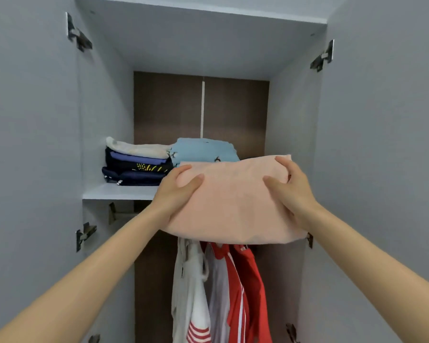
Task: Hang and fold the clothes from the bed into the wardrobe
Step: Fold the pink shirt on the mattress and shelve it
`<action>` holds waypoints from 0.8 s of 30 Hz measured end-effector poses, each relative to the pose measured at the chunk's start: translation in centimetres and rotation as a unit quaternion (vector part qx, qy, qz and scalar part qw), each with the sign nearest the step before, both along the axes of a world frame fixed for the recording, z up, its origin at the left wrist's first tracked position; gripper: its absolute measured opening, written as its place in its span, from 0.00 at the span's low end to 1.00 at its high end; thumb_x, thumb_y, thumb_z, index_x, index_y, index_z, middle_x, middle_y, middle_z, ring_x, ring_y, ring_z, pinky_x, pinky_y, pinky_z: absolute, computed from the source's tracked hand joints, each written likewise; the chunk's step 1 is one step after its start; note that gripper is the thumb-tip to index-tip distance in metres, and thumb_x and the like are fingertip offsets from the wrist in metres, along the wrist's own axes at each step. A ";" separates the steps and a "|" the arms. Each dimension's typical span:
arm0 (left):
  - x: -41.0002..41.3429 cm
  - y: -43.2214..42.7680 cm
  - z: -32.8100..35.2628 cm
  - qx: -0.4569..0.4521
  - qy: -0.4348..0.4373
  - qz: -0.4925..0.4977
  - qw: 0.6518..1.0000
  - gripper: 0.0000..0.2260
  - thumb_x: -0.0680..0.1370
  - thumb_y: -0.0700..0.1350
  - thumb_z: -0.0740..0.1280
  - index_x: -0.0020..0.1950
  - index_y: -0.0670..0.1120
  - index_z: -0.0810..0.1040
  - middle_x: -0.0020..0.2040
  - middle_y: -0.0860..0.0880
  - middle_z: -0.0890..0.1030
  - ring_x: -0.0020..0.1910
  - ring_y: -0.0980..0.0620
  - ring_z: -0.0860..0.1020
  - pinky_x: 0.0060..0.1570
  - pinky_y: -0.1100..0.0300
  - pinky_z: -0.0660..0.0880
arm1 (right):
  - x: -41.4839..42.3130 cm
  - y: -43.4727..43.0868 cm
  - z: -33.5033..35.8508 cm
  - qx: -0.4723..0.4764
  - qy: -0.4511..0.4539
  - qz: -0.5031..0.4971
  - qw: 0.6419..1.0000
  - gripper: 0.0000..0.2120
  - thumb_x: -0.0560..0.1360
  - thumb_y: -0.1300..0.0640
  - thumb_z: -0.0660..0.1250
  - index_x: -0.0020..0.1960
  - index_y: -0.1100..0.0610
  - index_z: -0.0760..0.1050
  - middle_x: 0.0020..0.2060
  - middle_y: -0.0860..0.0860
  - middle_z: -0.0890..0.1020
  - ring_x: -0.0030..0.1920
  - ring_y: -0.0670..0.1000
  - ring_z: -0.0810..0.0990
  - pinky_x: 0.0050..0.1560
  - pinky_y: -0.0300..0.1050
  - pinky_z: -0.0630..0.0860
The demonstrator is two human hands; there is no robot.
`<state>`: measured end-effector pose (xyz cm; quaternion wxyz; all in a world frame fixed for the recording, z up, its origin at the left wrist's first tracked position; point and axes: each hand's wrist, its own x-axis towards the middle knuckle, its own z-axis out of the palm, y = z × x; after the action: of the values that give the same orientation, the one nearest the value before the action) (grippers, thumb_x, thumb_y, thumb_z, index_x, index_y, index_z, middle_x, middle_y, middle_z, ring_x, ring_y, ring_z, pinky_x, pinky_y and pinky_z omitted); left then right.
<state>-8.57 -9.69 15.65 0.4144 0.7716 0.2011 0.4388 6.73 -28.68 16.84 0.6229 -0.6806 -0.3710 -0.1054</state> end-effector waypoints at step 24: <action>28.1 18.2 15.8 0.168 0.036 -0.113 0.979 0.22 0.79 0.52 0.64 0.73 0.52 0.66 0.74 0.51 0.65 0.70 0.49 0.65 0.61 0.60 0.62 | 22.2 14.4 11.9 0.061 -0.026 -0.145 0.987 0.27 0.76 0.60 0.65 0.72 0.50 0.64 0.64 0.49 0.71 0.55 0.49 0.69 0.53 0.44 0.68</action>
<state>19.51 8.47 31.47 0.3180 0.8633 0.0510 0.3886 28.89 -14.24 28.70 0.6318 -0.6848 -0.2775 -0.2342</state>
